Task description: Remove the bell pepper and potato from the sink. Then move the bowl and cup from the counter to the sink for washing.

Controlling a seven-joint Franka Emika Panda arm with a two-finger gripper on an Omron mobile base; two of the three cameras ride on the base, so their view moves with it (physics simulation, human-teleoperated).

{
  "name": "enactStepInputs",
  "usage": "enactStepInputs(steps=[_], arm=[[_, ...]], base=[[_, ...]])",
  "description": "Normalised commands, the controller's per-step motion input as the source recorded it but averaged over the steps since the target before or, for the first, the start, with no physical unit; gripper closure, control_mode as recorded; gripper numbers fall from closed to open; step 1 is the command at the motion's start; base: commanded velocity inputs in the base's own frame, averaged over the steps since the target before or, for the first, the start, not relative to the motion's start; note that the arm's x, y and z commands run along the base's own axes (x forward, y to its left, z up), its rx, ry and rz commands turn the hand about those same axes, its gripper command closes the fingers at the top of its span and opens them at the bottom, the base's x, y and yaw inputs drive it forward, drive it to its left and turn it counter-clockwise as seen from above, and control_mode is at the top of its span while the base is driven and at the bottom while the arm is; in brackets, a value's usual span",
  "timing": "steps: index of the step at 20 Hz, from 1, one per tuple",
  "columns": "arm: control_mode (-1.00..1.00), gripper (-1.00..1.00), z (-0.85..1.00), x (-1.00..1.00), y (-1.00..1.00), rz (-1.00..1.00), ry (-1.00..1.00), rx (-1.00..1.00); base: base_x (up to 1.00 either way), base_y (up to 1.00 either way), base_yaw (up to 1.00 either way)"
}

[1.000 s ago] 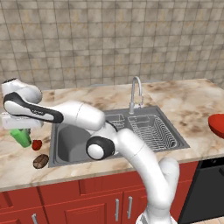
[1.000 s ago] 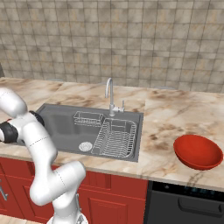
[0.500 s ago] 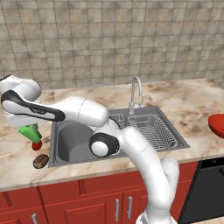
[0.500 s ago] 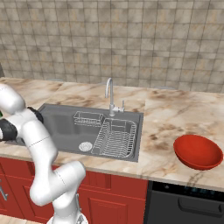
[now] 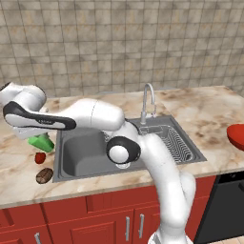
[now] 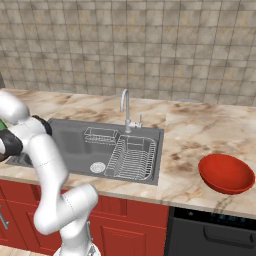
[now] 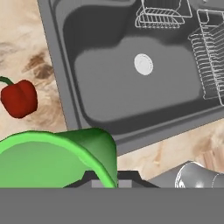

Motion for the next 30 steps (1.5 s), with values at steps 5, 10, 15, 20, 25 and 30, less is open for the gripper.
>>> enactStepInputs(steps=[5, 10, 15, 20, 25, 30], arm=[[-1.00, 1.00, -0.22, -0.23, -0.64, 0.08, -0.23, 0.19], [-1.00, 1.00, -0.11, -0.07, -0.62, 0.04, -0.16, 0.20], [-1.00, 1.00, -0.01, 0.02, -0.58, 0.00, 0.00, 0.26], [-1.00, 1.00, 0.00, 0.03, -0.54, 0.00, 0.00, 0.23], [-1.00, 1.00, 0.06, 0.07, -0.48, 0.00, 0.02, 0.10], [-1.00, 1.00, 0.09, 0.13, -0.39, -0.01, 0.12, 0.01]], base=[[0.00, 0.00, 0.00], [0.00, 0.00, 0.00], [0.00, 0.00, 0.00], [0.00, 0.00, 0.00], [0.00, 0.00, 0.00], [0.00, 0.00, 0.00]])
